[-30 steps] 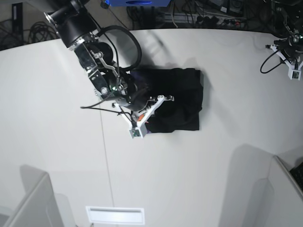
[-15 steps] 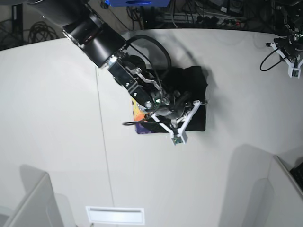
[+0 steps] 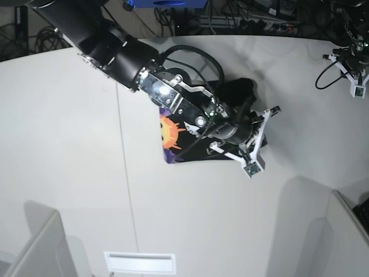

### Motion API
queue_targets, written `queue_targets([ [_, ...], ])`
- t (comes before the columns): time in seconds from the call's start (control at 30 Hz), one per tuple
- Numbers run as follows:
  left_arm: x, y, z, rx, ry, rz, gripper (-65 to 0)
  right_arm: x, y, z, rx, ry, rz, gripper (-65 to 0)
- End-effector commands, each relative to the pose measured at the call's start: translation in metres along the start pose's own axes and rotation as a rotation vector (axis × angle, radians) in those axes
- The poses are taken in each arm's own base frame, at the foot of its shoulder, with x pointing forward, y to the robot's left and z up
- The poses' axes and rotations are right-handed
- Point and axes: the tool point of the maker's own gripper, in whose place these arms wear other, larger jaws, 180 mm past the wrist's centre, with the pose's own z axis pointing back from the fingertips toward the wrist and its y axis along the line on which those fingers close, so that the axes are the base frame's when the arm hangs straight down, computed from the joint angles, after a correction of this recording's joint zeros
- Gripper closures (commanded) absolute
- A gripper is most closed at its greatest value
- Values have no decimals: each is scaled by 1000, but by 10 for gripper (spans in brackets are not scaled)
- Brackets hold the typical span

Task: Fold the T-shirt properly
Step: 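Grasp the bundle's edge with the left gripper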

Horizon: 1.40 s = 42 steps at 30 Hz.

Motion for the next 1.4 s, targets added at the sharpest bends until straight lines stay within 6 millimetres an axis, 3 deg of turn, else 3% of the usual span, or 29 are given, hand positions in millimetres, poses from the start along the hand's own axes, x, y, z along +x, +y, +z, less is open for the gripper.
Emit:
queue_targets([
  [0.0,12,0,6,8,-41,-19,0,13,-9,8,-18,-50,5,0],
  [0.23,45,-37,23,-96,-193,42,0,-3,-91,64,-142,-159,-238,0],
  [0.4,77,-66,26,-279,-303,168,0,-35,-135,114,-250,-199,-333,0],
  [0.5,90,-79,26,-329,-349,208,0,-63,-153,130,-312,-174,-384,0],
  [0.53,96,-84,26,-340,-367,225,-23,-74,-160,134,-334,-158,-398,0],
  [0.57,101,-89,25,-351,-380,239,-105,-83,-164,137,-351,-143,-405,0],
  [0.7,124,-118,24,-428,-417,220,-420,-107,-174,147,-399,-134,-403,0],
  [0.8,142,-150,24,-510,-431,162,-522,-120,-177,152,-425,-151,-400,0],
  [0.9,149,-180,15,-599,-417,176,-525,-129,-174,153,-429,-139,-408,0],
  [1.13,145,-231,-11,-745,-319,206,-525,-141,-175,155,-438,-110,-406,0],
  [1.37,151,-256,-23,-820,-273,216,-525,-147,-174,156,-442,-96,-408,0],
])
